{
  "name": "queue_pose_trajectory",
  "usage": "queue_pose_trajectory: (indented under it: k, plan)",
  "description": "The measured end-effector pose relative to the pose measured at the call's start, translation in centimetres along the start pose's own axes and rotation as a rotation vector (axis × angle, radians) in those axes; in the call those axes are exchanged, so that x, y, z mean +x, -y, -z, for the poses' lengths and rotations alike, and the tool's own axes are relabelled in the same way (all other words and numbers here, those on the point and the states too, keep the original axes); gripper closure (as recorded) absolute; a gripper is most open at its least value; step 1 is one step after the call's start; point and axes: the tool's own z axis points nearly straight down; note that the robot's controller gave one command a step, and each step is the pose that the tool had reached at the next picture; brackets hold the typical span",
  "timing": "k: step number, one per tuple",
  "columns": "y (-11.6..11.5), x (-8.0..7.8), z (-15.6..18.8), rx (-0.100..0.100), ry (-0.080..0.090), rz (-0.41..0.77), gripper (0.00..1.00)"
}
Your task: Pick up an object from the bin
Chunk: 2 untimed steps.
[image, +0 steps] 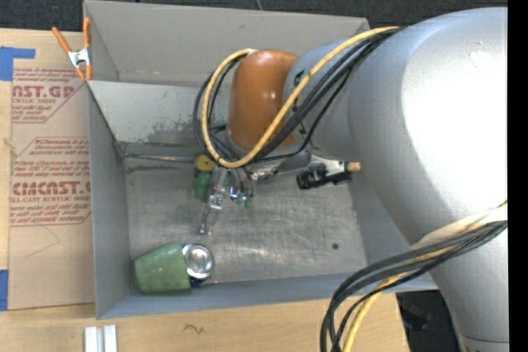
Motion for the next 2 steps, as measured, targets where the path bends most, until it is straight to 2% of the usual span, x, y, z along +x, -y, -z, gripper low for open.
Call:
queue_pose_trajectory:
  k: [1,2]
  plan:
    - [0.96,0.27,-0.50,-0.005,0.001,-0.030,0.00]
    - [1.19,-0.60,-0.12,-0.011,0.032,-0.038,1.00]
